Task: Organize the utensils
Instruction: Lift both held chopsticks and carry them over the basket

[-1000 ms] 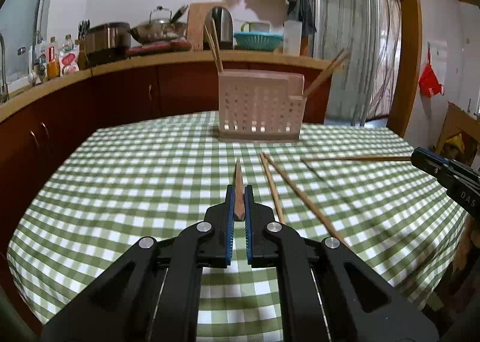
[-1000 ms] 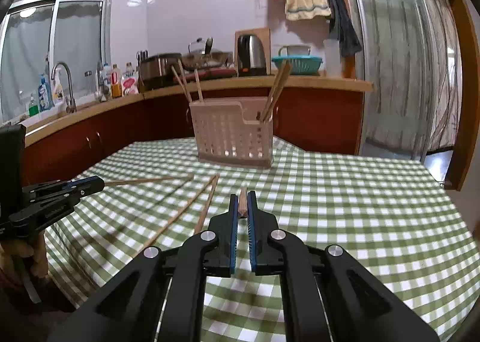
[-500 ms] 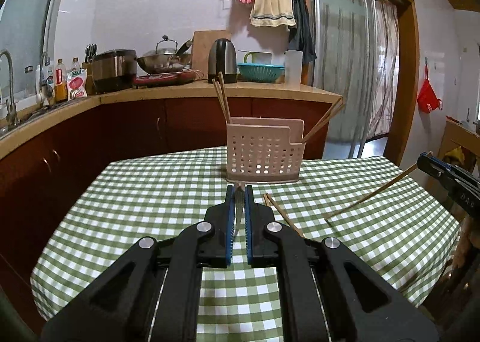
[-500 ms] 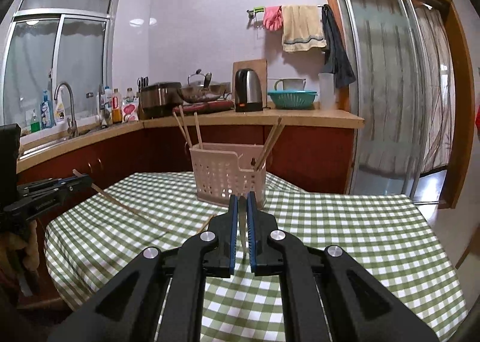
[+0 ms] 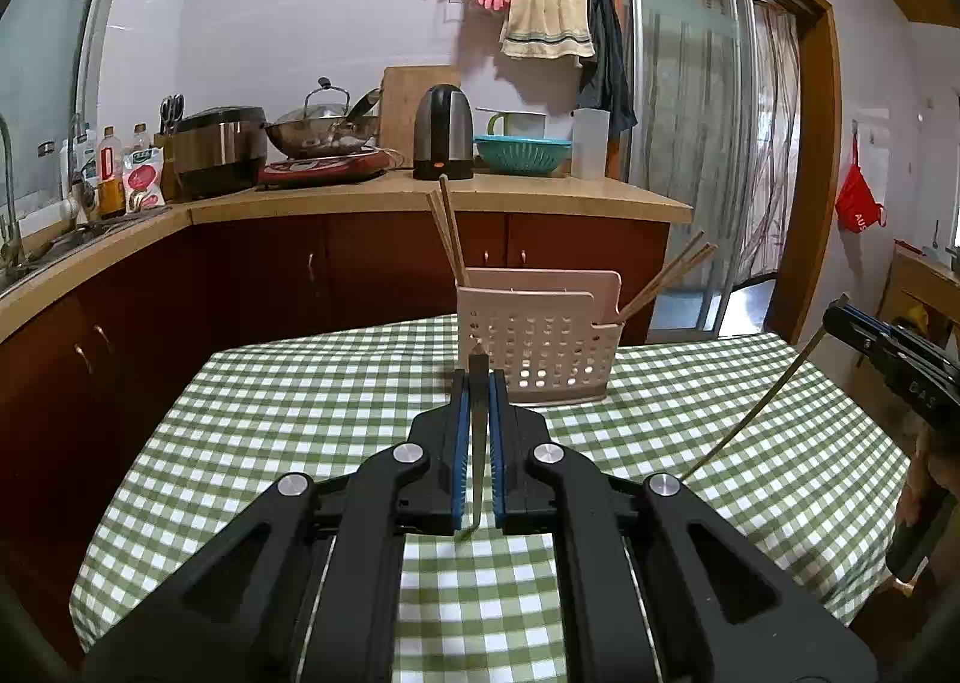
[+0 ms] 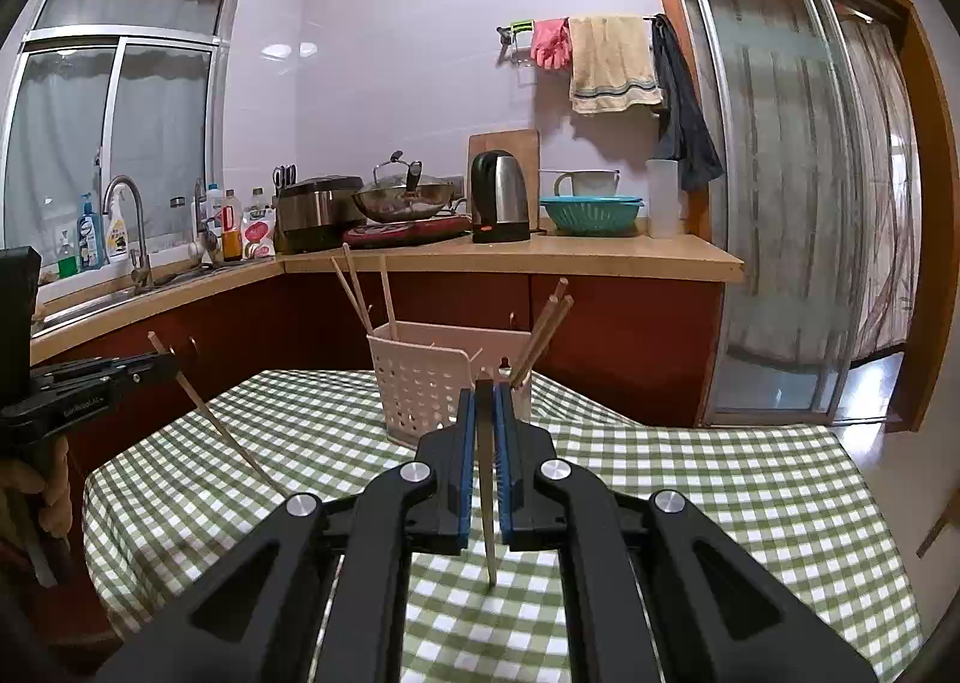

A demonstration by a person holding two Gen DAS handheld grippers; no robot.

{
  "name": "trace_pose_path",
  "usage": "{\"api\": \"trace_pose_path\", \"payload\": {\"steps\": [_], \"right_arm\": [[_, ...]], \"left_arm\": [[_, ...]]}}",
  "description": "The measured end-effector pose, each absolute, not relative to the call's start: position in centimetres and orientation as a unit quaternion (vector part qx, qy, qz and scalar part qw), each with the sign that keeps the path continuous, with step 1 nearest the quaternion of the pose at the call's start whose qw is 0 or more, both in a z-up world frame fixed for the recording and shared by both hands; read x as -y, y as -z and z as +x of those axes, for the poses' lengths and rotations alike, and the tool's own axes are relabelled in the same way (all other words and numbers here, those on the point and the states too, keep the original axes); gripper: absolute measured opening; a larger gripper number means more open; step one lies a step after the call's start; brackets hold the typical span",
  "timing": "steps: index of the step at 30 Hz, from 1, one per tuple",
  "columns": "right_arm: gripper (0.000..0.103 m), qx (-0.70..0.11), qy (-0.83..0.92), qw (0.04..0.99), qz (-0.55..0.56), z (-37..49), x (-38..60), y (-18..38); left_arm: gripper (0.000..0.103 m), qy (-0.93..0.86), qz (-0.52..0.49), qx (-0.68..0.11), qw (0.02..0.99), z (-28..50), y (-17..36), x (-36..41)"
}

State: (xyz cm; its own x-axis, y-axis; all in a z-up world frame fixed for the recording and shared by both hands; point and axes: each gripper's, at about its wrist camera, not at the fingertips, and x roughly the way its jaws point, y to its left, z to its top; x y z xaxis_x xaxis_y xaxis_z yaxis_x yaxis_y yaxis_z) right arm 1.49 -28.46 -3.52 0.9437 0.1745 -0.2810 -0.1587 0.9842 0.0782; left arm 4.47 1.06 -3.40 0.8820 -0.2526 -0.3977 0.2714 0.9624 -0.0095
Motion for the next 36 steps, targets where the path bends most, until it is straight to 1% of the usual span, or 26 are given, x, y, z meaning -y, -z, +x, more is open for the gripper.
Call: {"api": "trace_pose_path", "payload": {"steps": [14,27,36], "right_arm": [[0.007,-0.144,-0.093,0.985,0.022,4.4,27.8,2.9],[0.007,-0.147,-0.098,0.984,0.027,5.1,27.5,2.6],[0.007,-0.120,-0.113,0.986,0.034,4.9,26.9,0.7]], "left_arm": [[0.007,0.139,0.022,-0.196,0.970,7.7,3.0,-0.3],[0.007,0.145,0.015,-0.194,0.970,8.8,2.7,-0.4],[0.007,0.169,0.001,-0.170,0.971,8.5,0.2,-0.3]]}}
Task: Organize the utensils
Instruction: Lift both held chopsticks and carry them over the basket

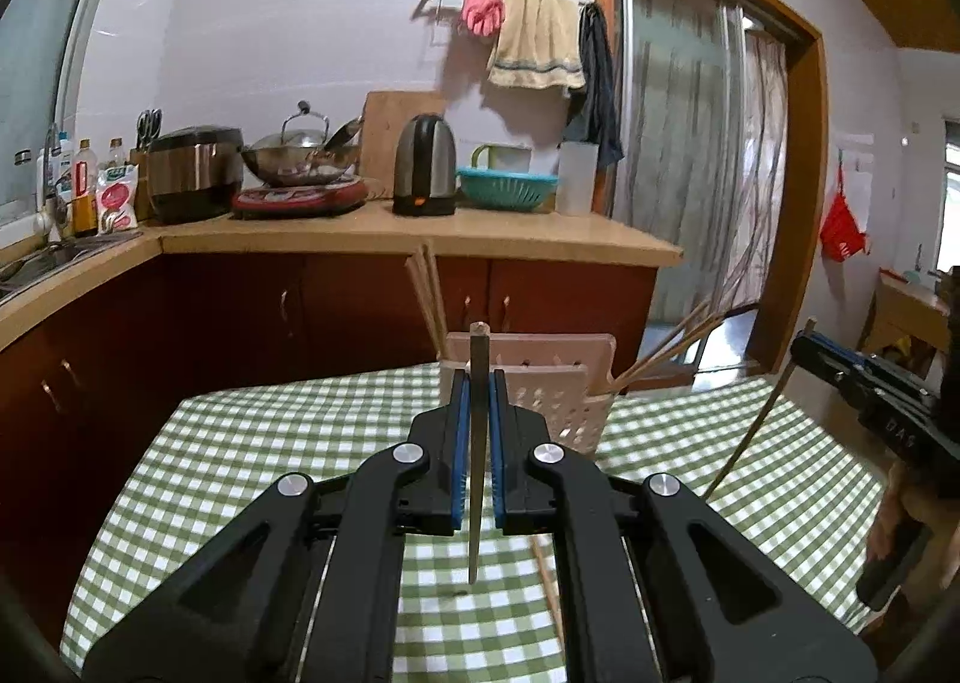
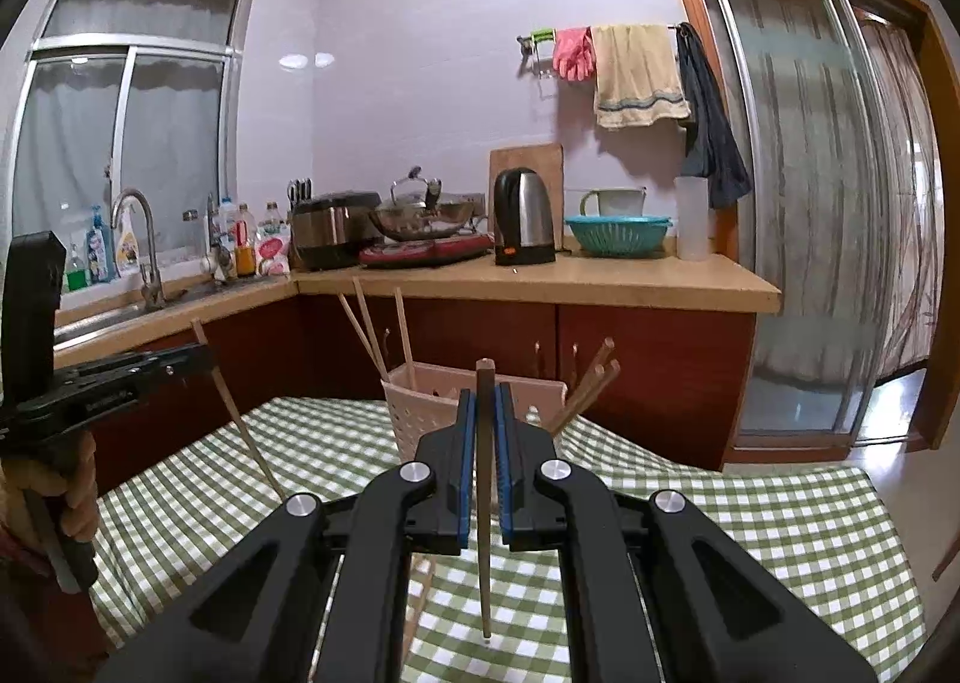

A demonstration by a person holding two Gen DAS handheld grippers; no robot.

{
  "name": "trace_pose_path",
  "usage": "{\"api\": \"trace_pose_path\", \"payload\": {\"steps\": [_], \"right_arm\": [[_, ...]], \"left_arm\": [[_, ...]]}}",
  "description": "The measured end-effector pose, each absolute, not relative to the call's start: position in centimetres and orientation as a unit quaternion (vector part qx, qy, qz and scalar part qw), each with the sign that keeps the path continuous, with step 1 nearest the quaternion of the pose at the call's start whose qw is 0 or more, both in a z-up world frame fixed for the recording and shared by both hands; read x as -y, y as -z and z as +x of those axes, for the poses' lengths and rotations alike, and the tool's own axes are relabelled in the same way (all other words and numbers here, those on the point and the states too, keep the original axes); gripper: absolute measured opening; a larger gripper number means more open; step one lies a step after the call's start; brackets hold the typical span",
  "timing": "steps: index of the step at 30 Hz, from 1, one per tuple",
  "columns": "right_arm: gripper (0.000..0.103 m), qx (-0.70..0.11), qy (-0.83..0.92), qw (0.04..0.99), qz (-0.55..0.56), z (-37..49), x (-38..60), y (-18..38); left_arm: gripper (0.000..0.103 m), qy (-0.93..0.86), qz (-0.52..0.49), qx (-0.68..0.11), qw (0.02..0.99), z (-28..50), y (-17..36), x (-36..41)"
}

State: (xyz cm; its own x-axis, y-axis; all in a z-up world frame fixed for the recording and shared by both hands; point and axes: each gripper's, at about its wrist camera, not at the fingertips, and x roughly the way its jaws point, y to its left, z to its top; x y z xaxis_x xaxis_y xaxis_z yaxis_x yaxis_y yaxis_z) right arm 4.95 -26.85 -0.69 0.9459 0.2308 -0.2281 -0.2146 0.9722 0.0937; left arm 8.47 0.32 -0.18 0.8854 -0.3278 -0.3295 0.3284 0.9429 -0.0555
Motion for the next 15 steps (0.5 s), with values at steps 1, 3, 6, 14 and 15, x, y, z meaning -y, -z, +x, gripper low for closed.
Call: {"api": "trace_pose_path", "payload": {"steps": [1,3,6,14,15], "right_arm": [[0.007,-0.113,-0.115,0.986,0.033,5.0,26.8,0.2],[0.007,-0.100,-0.120,0.987,0.032,5.2,26.8,-0.7],[0.007,-0.077,-0.127,0.989,0.030,5.7,26.8,-2.3],[0.007,-0.023,-0.132,0.991,0.028,8.7,27.0,-5.8],[0.007,-0.022,-0.133,0.990,0.029,9.2,27.0,-5.9]], "left_arm": [[0.007,0.172,0.000,-0.166,0.971,8.5,-0.2,-0.2],[0.007,0.181,-0.001,-0.152,0.972,8.7,-1.4,0.0],[0.007,0.191,0.000,-0.129,0.973,9.1,-3.1,0.6],[0.007,0.200,0.010,-0.066,0.978,11.4,-7.1,2.4],[0.007,0.201,0.010,-0.064,0.978,11.9,-7.4,2.6]]}}
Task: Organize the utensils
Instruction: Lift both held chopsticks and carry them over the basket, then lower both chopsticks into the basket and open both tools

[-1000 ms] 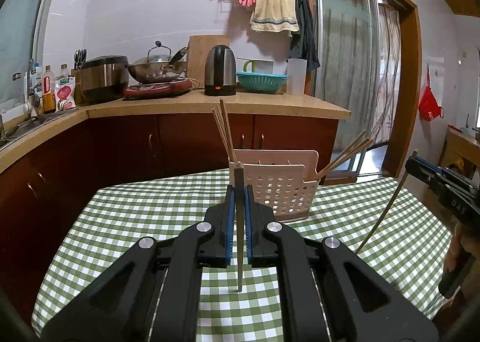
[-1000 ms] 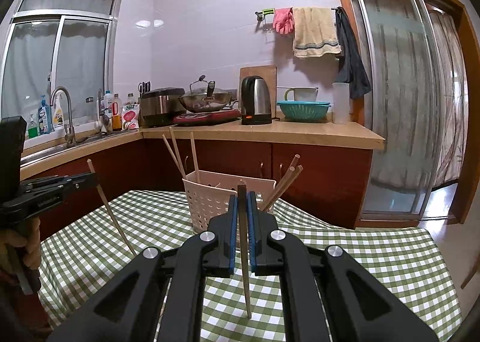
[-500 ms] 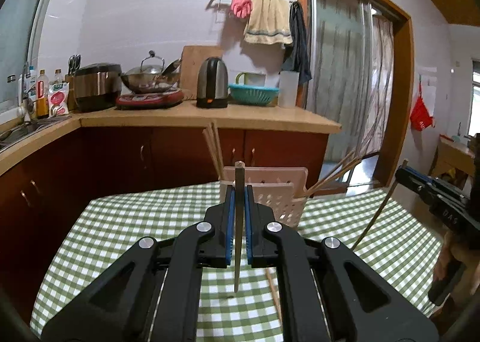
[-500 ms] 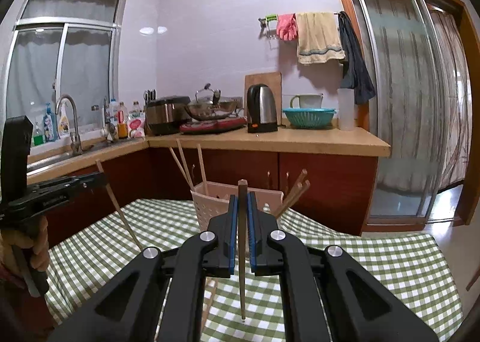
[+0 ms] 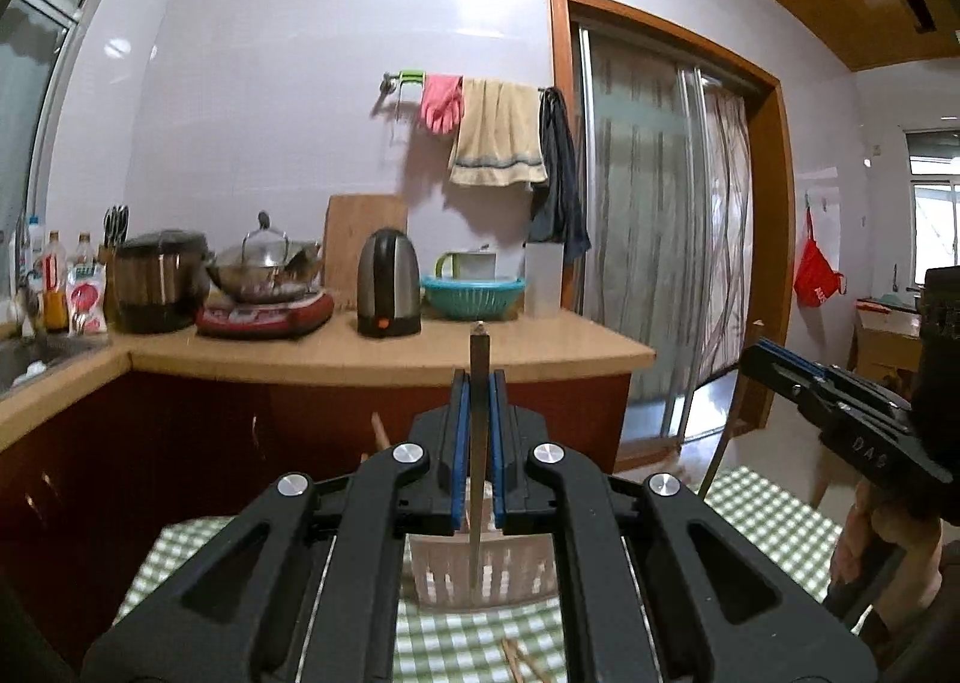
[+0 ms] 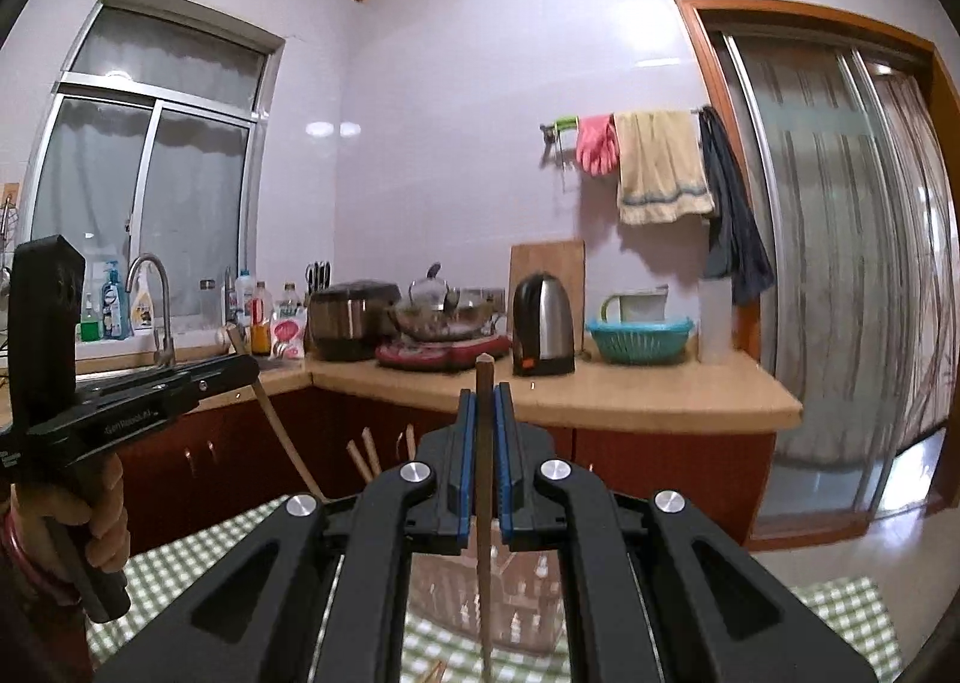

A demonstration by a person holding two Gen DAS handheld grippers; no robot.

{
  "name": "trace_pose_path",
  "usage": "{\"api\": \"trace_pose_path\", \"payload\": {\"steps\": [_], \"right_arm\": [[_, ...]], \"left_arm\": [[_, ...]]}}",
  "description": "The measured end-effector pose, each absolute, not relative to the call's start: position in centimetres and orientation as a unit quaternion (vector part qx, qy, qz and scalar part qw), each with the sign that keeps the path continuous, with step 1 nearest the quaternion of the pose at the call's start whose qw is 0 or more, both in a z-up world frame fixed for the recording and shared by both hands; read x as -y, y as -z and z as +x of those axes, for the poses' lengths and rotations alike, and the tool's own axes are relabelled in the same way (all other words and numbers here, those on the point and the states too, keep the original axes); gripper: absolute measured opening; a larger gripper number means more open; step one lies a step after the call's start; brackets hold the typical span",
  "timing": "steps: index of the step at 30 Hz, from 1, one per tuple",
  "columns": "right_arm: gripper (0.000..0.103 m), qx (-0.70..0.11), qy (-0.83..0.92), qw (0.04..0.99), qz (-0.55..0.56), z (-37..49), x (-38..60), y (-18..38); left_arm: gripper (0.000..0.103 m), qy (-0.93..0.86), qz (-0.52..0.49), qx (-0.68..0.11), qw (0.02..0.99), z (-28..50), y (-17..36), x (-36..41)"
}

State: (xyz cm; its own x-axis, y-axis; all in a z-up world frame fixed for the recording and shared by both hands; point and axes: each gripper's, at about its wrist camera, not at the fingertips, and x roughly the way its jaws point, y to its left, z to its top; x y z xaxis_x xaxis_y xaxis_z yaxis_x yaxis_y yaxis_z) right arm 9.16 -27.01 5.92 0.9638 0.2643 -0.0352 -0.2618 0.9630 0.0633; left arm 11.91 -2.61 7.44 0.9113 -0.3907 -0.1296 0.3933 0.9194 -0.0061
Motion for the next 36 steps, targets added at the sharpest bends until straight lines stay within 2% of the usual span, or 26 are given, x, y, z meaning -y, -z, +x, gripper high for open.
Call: {"api": "trace_pose_path", "payload": {"steps": [16,28,36], "right_arm": [[0.007,-0.003,-0.106,0.993,0.043,18.1,26.9,-4.5],[0.007,-0.017,-0.100,0.993,0.052,20.3,27.0,-3.3],[0.007,-0.033,-0.094,0.994,0.038,21.7,26.2,-2.0]], "left_arm": [[0.007,0.188,0.009,-0.057,0.980,19.6,-7.6,4.0],[0.007,0.196,0.011,-0.028,0.980,20.1,-8.9,4.3],[0.007,0.194,0.006,-0.049,0.980,22.2,-6.4,4.6]]}}
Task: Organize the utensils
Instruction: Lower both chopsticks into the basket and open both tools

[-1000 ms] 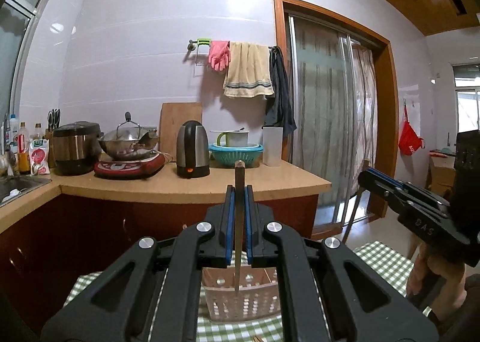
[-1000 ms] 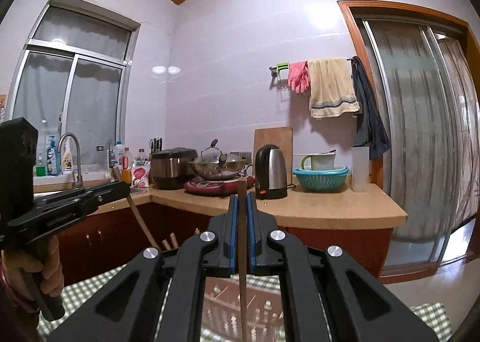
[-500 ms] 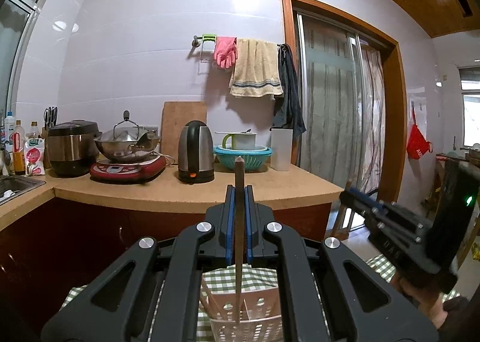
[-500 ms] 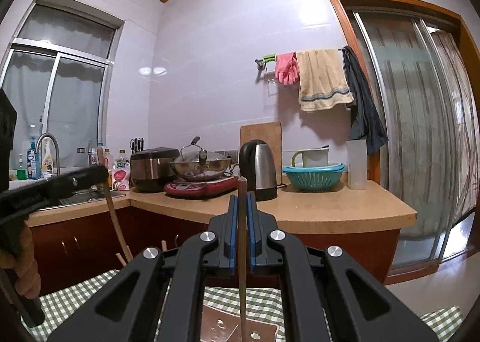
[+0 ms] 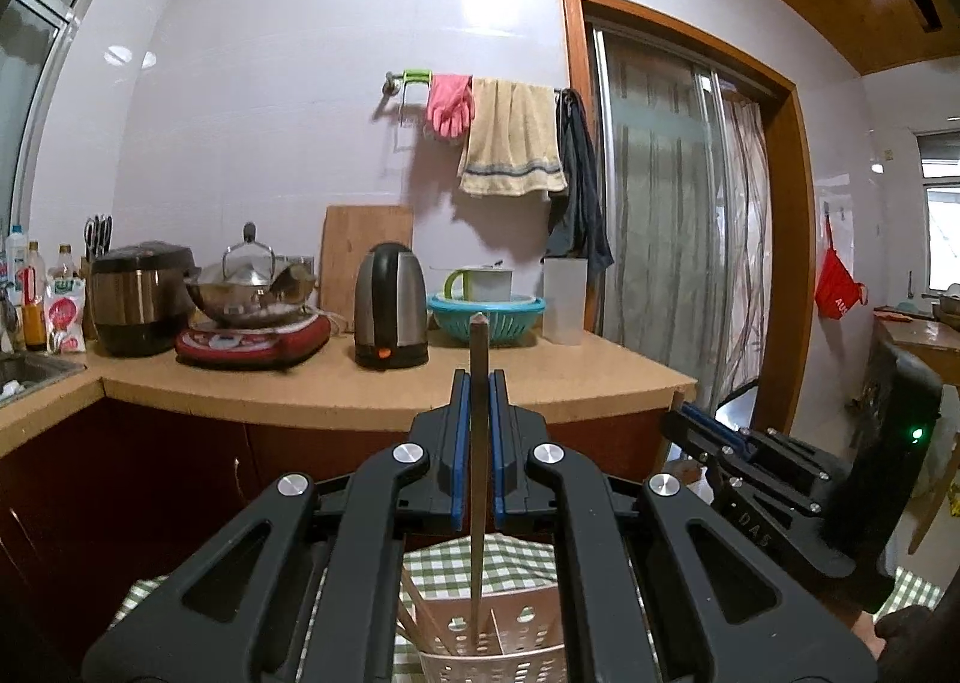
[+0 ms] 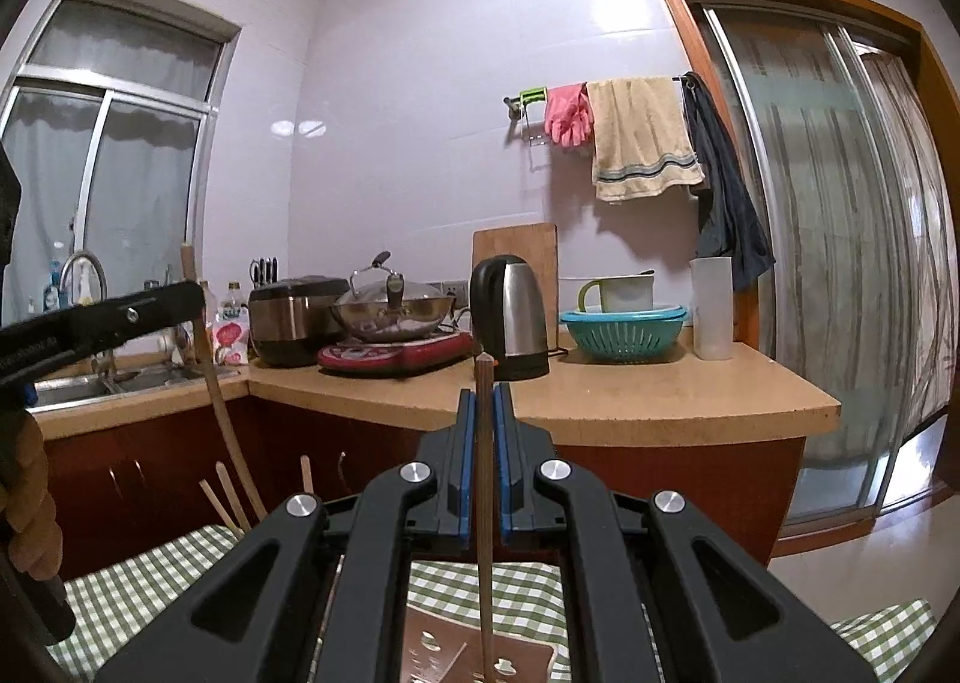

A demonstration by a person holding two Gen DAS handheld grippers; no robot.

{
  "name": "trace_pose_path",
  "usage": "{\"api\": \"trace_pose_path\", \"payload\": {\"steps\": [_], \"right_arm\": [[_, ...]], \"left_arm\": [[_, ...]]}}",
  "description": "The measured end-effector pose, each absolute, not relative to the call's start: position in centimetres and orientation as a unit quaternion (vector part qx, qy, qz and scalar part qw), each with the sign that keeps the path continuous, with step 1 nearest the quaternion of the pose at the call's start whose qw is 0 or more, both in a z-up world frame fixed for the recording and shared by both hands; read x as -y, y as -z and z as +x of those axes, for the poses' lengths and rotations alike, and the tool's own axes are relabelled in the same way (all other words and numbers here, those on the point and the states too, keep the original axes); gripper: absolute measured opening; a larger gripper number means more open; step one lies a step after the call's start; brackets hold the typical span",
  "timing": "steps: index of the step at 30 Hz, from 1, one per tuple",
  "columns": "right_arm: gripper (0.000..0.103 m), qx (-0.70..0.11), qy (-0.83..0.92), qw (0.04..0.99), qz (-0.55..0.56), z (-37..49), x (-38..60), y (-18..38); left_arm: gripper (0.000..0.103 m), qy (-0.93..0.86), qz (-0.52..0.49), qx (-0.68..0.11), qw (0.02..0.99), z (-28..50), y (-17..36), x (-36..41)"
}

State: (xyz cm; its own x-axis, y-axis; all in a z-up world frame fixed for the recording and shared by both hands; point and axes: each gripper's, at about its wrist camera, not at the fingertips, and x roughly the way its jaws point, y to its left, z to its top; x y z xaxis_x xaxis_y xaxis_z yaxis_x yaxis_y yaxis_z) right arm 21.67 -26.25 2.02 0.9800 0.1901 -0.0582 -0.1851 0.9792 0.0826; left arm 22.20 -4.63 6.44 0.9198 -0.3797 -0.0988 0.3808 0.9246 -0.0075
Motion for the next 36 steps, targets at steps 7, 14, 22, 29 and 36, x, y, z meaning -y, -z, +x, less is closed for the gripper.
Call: {"api": "trace_pose_path", "payload": {"steps": [7,14,22,29,36], "right_arm": [[0.007,-0.053,-0.092,0.994,0.039,22.0,26.0,-0.6],[0.007,-0.071,-0.094,0.992,0.036,22.1,25.8,0.3],[0.030,-0.079,-0.092,0.992,0.025,22.0,25.3,0.6],[0.056,-0.071,-0.092,0.993,0.025,21.6,25.2,0.1],[0.068,-0.056,-0.097,0.993,0.023,20.7,24.8,-0.7]], "left_arm": [[0.007,0.189,0.001,-0.089,0.978,24.0,-3.1,4.6],[0.008,0.185,-0.004,-0.120,0.975,25.1,-1.1,4.1],[0.037,0.180,0.010,-0.120,0.976,25.0,-0.6,4.3],[0.063,0.180,0.001,-0.118,0.977,24.7,-0.8,4.0],[0.072,0.188,-0.004,-0.104,0.977,24.3,-1.8,4.0]]}}
